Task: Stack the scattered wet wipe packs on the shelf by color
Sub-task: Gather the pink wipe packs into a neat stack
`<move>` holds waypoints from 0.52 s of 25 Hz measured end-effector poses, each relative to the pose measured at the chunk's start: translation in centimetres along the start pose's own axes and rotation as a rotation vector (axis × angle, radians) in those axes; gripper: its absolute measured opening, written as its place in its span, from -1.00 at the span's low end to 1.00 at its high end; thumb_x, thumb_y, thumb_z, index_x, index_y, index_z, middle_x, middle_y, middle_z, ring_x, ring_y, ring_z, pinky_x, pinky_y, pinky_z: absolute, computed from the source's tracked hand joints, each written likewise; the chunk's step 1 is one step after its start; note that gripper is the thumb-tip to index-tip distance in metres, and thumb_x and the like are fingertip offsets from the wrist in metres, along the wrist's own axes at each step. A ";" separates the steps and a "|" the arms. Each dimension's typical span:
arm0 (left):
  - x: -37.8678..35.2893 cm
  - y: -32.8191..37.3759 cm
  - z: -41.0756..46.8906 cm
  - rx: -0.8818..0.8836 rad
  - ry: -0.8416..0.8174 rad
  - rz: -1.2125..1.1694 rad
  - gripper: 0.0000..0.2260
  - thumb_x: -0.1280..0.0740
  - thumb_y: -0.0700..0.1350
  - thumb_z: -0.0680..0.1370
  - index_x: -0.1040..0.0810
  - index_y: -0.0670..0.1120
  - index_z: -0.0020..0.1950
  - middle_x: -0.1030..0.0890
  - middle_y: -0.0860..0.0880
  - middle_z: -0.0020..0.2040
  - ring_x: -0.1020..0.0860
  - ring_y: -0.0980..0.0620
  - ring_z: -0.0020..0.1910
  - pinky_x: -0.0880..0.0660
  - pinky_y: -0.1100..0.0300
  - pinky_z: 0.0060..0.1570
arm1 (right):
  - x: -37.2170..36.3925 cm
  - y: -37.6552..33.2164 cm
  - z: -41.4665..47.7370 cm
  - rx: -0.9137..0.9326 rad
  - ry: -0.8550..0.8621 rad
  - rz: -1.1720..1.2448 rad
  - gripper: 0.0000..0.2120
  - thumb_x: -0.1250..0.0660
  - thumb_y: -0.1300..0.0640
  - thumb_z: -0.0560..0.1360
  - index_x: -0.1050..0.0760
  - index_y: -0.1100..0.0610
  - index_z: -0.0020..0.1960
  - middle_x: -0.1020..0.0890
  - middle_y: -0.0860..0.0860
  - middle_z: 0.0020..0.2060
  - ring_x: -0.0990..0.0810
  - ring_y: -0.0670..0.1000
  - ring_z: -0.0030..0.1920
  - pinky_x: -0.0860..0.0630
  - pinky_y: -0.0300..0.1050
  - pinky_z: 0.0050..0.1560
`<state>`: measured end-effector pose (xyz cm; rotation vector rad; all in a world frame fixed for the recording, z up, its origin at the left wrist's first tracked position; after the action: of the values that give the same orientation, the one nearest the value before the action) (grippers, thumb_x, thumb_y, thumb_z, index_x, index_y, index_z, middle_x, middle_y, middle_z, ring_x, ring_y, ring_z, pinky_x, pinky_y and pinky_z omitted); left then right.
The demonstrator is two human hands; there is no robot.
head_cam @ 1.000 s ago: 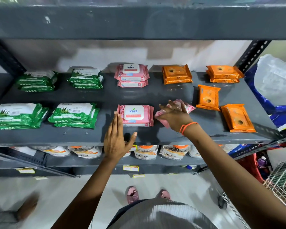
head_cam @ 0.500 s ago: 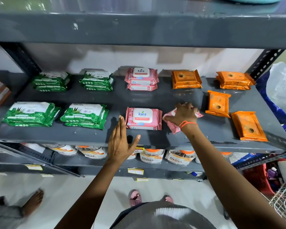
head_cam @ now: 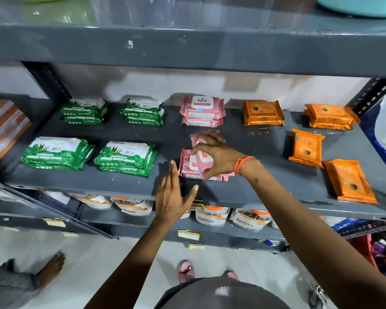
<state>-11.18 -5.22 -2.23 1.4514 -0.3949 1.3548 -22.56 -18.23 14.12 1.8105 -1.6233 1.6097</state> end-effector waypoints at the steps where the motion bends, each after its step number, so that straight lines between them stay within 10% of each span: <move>1: 0.0 0.0 0.0 -0.002 0.005 0.003 -0.17 0.01 0.39 0.47 -0.12 -0.24 0.48 -0.37 -0.25 0.42 -0.50 -0.23 0.25 -0.55 -0.04 0.04 | -0.1 -0.4 -0.7 0.053 -0.070 -0.079 -0.49 -0.16 0.29 0.59 -0.10 0.32 0.50 -0.22 0.07 0.47 -0.14 0.15 0.50 -0.31 -0.24 0.29; 4: 0.1 0.1 0.0 -0.008 0.010 0.025 -0.16 -0.05 0.38 0.45 -0.14 -0.26 0.48 -0.40 -0.26 0.39 -0.52 -0.22 0.23 -0.56 -0.03 0.01 | -1.0 -0.1 -0.4 -0.006 -0.217 -0.214 -0.61 -0.01 0.29 0.65 -0.15 0.32 0.47 -0.28 0.15 0.46 -0.26 0.18 0.42 -0.11 -0.13 0.43; 7: 0.1 0.1 0.1 0.013 0.001 0.032 -0.11 0.01 0.43 0.44 -0.08 -0.23 0.50 -0.39 -0.25 0.40 -0.50 -0.22 0.24 -0.56 -0.04 0.02 | -3.4 0.8 2.9 0.028 -0.288 -0.350 -0.59 -0.17 0.14 0.60 -0.35 0.32 0.38 -0.57 0.19 0.10 -0.49 0.15 -0.02 -0.39 -0.12 0.28; 13: -0.3 -0.1 -0.1 0.030 0.024 -0.007 -0.21 -0.02 0.33 0.47 -0.10 -0.22 0.50 -0.40 -0.26 0.39 -0.50 -0.24 0.23 -0.52 -0.06 0.09 | -2.8 -0.6 1.9 0.195 -0.140 -0.269 -0.24 -0.37 0.13 0.47 -0.03 0.25 0.51 -0.22 0.18 0.50 -0.24 0.25 0.47 -0.14 0.07 0.52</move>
<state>-11.25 -5.19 -2.52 1.4580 -0.3551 1.3769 -20.45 -17.87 11.44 2.1764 -1.2411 1.5958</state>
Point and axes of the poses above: each hand's wrist, its own z-axis towards the middle knuckle, its own x-axis out of the back of the hand, y = z × x, the point moved 2 cm from there along z, towards the middle knuckle
